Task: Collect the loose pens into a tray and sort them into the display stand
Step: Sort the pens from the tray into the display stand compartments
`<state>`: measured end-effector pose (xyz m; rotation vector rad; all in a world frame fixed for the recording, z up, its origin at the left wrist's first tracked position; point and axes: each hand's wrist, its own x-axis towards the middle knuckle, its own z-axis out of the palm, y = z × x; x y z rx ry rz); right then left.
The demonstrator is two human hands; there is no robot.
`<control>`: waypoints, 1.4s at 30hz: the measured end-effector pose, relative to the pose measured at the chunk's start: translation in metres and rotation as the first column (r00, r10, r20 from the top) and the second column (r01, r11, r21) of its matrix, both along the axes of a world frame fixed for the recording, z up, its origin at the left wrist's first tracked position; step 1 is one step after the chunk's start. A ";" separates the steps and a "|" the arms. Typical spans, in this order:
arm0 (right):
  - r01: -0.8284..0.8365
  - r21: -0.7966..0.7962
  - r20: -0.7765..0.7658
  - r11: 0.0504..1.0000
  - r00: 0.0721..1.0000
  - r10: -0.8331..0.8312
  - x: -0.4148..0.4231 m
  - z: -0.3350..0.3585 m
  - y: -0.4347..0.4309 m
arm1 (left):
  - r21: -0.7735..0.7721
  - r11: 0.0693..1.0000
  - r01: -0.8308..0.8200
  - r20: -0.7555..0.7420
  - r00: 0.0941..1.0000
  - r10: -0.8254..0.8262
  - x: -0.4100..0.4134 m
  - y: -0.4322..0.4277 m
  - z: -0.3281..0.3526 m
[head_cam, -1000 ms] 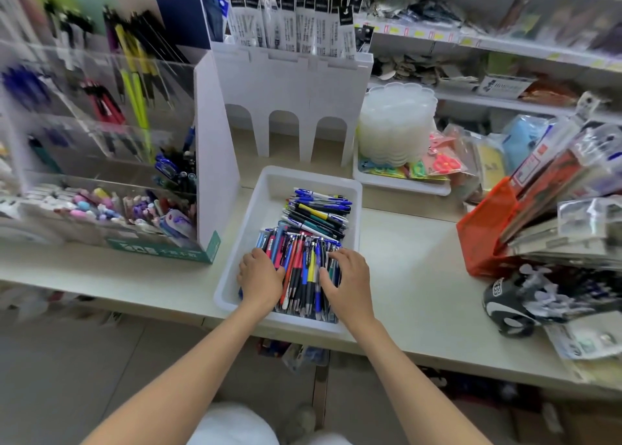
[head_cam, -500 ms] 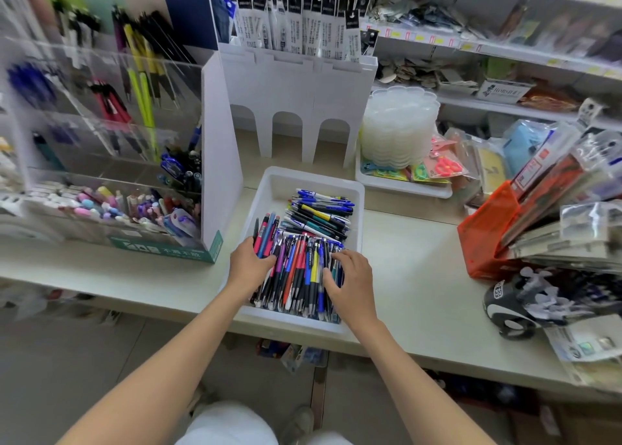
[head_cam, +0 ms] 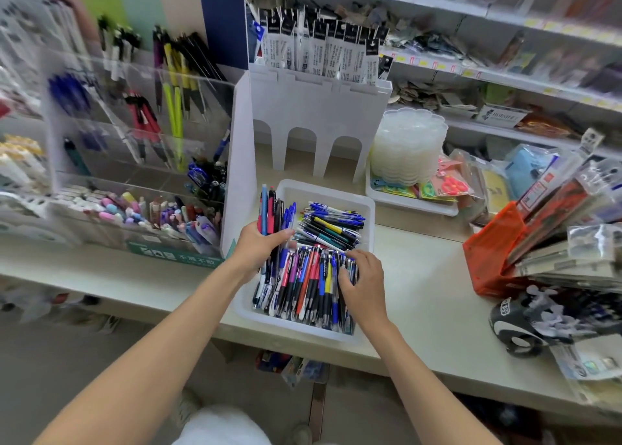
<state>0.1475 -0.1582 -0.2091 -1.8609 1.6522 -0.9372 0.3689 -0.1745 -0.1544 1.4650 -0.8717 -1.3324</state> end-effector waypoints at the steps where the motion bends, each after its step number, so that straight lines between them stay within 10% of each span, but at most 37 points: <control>1: -0.019 -0.026 0.035 0.999 0.999 0.020 0.010 0.013 -0.004 | -0.012 1.000 0.009 -0.022 1.000 -0.009 0.001 -0.001 0.006; 7: -0.182 0.056 0.391 0.982 0.908 0.147 0.086 0.116 -0.043 | -0.140 0.987 0.077 -0.029 0.996 -0.081 0.013 -0.007 0.055; 18: -0.307 -0.149 0.410 0.940 0.846 0.341 0.232 0.202 -0.082 | -0.301 0.953 -0.043 -0.064 0.998 0.025 0.151 -0.023 0.129; 27: 0.045 -0.504 0.480 0.862 0.845 0.236 0.394 0.215 -0.105 | -0.345 0.915 -0.209 -0.006 0.975 0.220 0.337 -0.021 0.110; 42: -0.252 -0.542 -0.085 0.801 0.966 0.245 0.489 0.160 -0.122 | -0.338 0.930 -0.145 0.020 0.987 0.161 0.418 -0.014 0.113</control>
